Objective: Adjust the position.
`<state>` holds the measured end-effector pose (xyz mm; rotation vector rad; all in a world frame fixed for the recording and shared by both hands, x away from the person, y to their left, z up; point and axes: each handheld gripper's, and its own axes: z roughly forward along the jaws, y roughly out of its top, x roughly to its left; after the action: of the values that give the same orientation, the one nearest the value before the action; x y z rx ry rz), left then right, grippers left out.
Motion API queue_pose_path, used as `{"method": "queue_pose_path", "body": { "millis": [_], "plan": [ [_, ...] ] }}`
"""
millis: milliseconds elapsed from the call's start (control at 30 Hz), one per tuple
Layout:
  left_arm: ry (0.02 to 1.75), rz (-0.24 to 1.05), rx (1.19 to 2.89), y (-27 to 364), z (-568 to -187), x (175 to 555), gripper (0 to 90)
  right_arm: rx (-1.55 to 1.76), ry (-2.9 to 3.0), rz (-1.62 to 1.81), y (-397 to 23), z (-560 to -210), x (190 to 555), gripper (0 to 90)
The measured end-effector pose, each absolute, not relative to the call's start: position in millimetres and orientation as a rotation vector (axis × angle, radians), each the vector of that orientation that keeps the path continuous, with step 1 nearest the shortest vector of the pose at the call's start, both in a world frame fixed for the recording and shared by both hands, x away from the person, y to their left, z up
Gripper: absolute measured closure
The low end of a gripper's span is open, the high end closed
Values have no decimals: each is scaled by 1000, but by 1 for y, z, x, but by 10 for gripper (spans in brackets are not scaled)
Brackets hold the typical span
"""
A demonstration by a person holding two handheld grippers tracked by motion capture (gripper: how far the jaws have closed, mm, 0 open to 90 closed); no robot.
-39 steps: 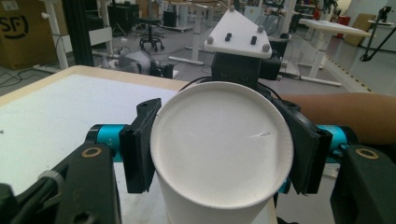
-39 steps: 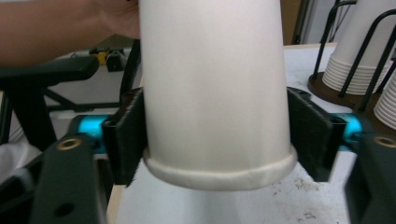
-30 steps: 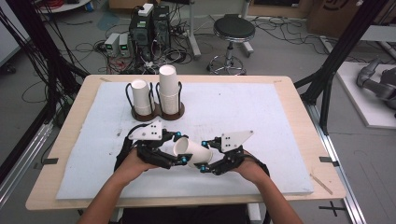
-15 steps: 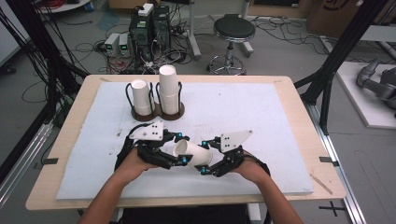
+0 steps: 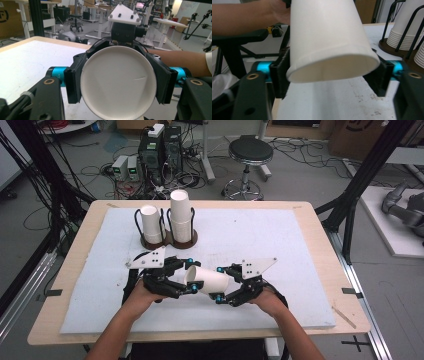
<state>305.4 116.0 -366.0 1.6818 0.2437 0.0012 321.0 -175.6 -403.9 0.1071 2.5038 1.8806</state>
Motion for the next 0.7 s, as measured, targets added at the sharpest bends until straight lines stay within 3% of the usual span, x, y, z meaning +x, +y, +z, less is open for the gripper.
{"method": "queue_pose_path", "body": {
  "millis": [233, 400, 500, 700],
  "plan": [
    [244, -14, 1762, 120, -372, 305, 366, 60, 2556, 1804, -175, -406, 320, 423],
    [237, 12, 1803, 119, -371, 302, 353, 26, 2576, 1758, -175, -405, 319, 432],
    [235, 69, 1857, 119, -368, 300, 270, 19, 2594, 1732, -174, -405, 318, 433],
    [207, 63, 1895, 118, -367, 299, 280, 0, 2618, 1700, -173, -405, 318, 432]
  ]
}}
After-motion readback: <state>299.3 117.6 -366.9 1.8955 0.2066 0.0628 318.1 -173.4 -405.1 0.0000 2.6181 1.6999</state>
